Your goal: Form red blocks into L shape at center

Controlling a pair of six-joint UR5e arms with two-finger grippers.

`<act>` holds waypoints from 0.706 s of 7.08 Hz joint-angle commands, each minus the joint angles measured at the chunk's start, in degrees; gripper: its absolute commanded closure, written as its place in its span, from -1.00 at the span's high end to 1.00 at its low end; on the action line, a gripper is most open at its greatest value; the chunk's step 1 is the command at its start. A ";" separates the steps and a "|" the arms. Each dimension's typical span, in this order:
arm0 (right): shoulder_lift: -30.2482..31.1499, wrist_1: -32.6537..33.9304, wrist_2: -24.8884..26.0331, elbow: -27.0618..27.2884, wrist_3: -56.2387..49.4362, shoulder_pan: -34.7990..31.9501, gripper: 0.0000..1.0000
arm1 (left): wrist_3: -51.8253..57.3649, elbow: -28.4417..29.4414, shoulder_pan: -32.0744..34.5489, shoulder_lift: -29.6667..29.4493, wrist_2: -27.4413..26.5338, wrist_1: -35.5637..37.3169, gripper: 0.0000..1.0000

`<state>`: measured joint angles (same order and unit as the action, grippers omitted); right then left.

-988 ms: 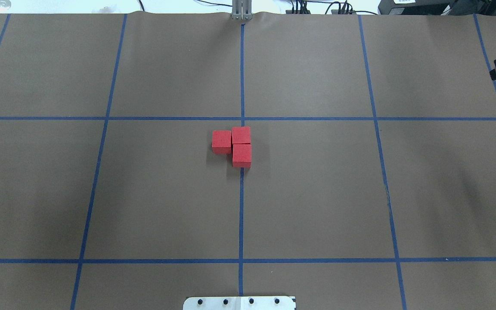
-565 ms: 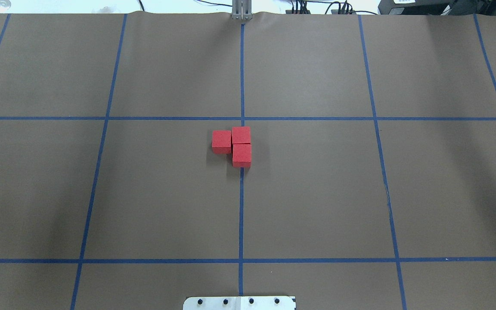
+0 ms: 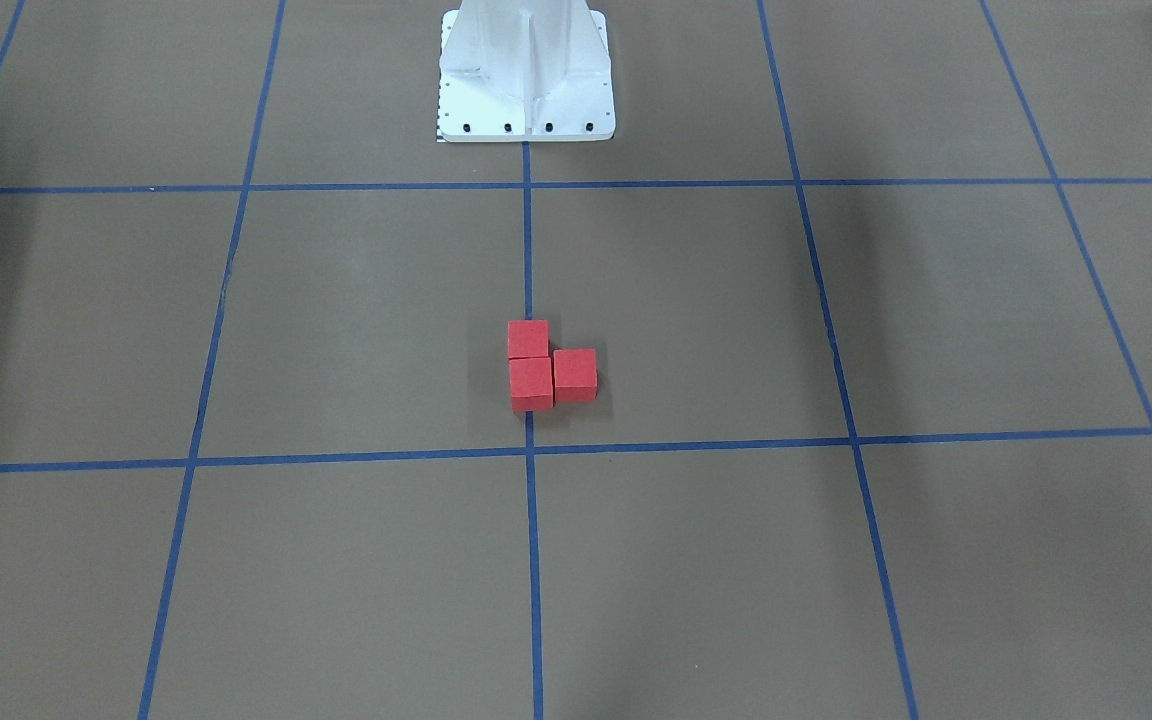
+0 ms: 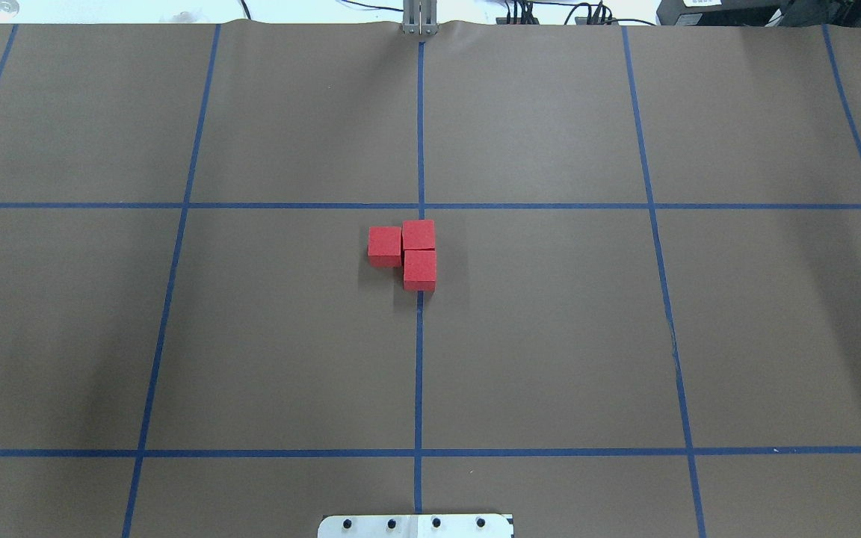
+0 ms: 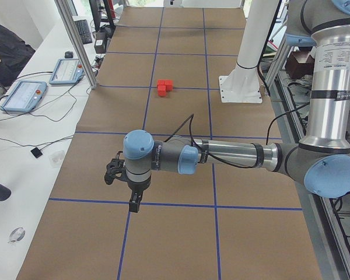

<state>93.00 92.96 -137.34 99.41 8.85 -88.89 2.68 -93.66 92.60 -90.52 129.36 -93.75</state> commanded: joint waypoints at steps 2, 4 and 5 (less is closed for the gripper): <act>0.25 -0.06 -0.21 1.92 0.55 0.99 0.98 | -1.36 -0.30 -1.71 0.08 0.02 -0.03 0.99; 0.16 -0.06 0.14 2.63 2.47 3.72 0.98 | -1.36 -0.56 -1.81 0.08 0.10 0.06 0.99; 0.25 -0.06 0.14 2.63 2.48 3.72 0.98 | -1.36 -0.65 -1.81 0.17 0.10 0.06 0.99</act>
<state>93.22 92.90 -137.22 101.90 10.93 -85.57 1.33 -94.15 90.85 -90.42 129.45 -93.70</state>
